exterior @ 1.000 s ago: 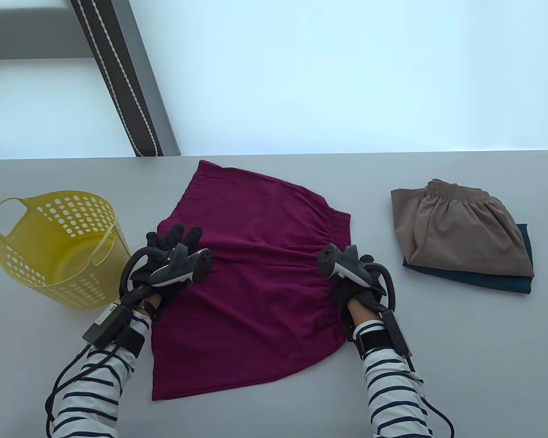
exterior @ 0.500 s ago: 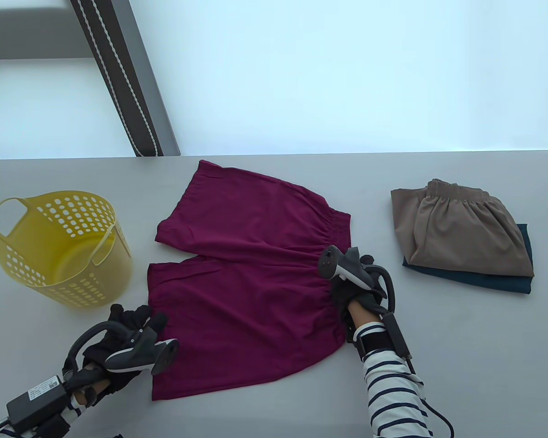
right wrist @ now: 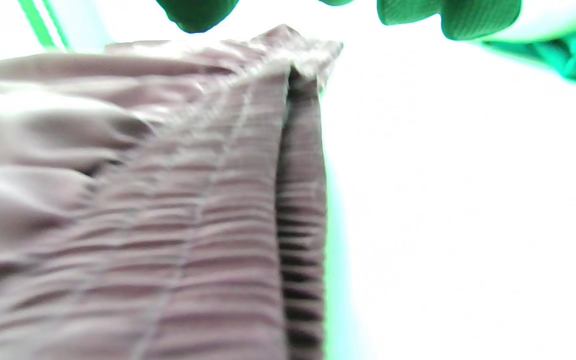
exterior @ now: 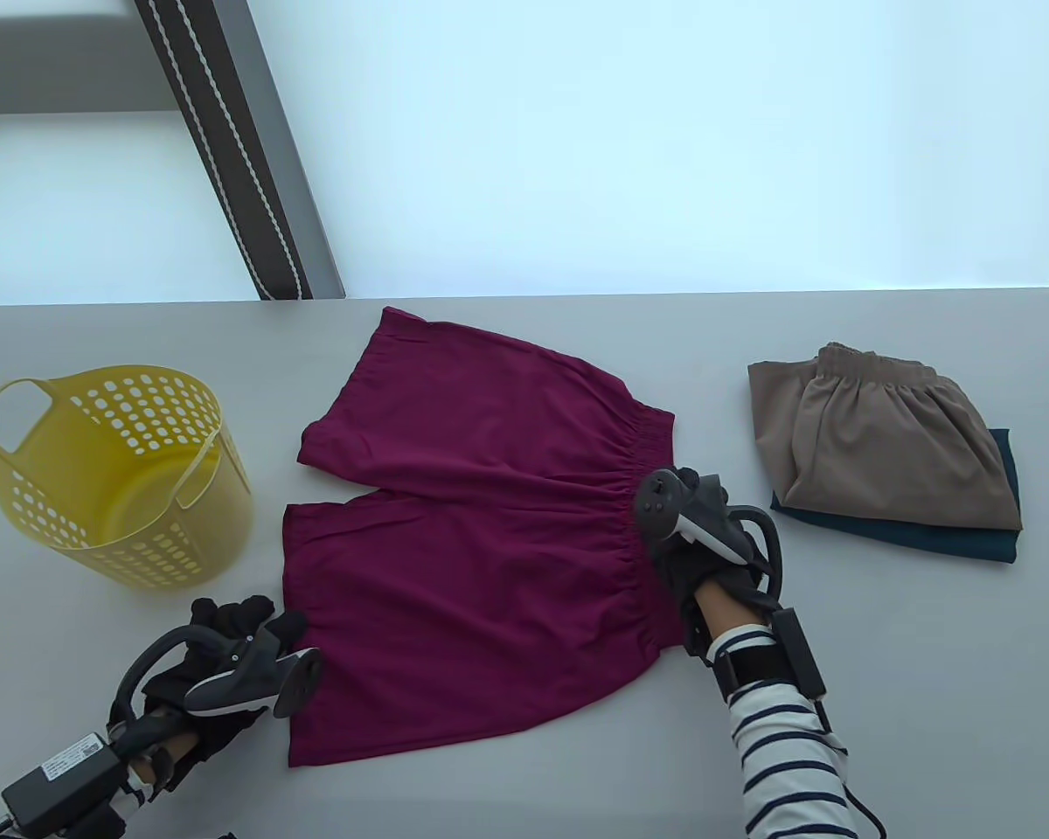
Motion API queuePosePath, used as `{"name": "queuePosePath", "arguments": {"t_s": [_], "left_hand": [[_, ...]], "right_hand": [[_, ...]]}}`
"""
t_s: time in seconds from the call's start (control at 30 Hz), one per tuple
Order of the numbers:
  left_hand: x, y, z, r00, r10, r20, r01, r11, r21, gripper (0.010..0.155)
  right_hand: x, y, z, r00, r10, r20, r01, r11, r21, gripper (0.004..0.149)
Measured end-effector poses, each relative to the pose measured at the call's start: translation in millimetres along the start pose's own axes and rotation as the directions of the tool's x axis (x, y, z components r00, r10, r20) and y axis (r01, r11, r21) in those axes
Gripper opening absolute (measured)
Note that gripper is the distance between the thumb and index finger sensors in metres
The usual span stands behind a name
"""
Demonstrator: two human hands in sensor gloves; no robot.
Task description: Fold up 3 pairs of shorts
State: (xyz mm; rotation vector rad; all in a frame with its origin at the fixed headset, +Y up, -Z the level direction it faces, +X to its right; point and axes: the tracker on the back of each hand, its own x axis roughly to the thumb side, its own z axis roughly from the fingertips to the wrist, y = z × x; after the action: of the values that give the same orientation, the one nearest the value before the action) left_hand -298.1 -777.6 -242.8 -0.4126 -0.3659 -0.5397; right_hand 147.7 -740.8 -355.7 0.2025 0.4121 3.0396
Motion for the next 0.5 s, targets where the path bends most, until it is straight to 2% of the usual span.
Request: {"name": "queuePosePath", "arguments": {"t_s": [0.03,0.13,0.17,0.27,0.3,0.33,0.37,0.43,0.5], "left_hand": [[-0.7,0.8,-0.4,1.0,0.008,0.0,-0.008,1.0,-0.001,0.074],[-4.0,4.7,-2.1,0.999,0.046,0.002,-0.046,0.999,0.016,0.074],[-4.3,5.4,-2.1,0.999,0.051,0.002,-0.051,0.999,0.018,0.074],[-2.3,10.2,0.7,0.999,0.051,-0.006,-0.05,0.996,0.076,0.069],[-0.9,11.3,1.9,0.999,0.041,-0.01,-0.04,0.994,0.098,0.066],[1.2,12.6,3.7,1.0,0.024,-0.014,-0.022,0.992,0.123,0.062],[5.0,14.3,6.8,1.0,-0.008,-0.021,0.011,0.986,0.168,0.057],[10.9,16.3,10.6,0.998,-0.062,-0.03,0.067,0.969,0.236,0.046],[12.2,17.2,11.3,0.997,-0.07,-0.031,0.075,0.964,0.254,0.042]], "right_hand": [[0.2,-0.6,3.2,1.0,0.006,0.015,-0.006,1.0,-0.001,0.07],[9.4,9.0,41.4,0.973,0.11,0.202,-0.127,0.989,0.075,0.068],[11.2,11.6,46.1,0.967,0.122,0.222,-0.144,0.986,0.084,0.068],[22.3,37.2,77.0,0.914,0.239,0.327,-0.297,0.945,0.139,0.066],[25.0,42.9,85.3,0.89,0.306,0.337,-0.361,0.926,0.113,0.07],[27.6,45.7,93.1,0.861,0.372,0.346,-0.41,0.911,0.042,0.069],[31.3,47.9,102.4,0.817,0.458,0.351,-0.469,0.881,-0.058,0.065],[34.6,52.8,115.3,0.724,0.587,0.362,-0.559,0.807,-0.189,0.06],[34.3,54.0,118.1,0.698,0.619,0.359,-0.565,0.785,-0.256,0.058]]}}
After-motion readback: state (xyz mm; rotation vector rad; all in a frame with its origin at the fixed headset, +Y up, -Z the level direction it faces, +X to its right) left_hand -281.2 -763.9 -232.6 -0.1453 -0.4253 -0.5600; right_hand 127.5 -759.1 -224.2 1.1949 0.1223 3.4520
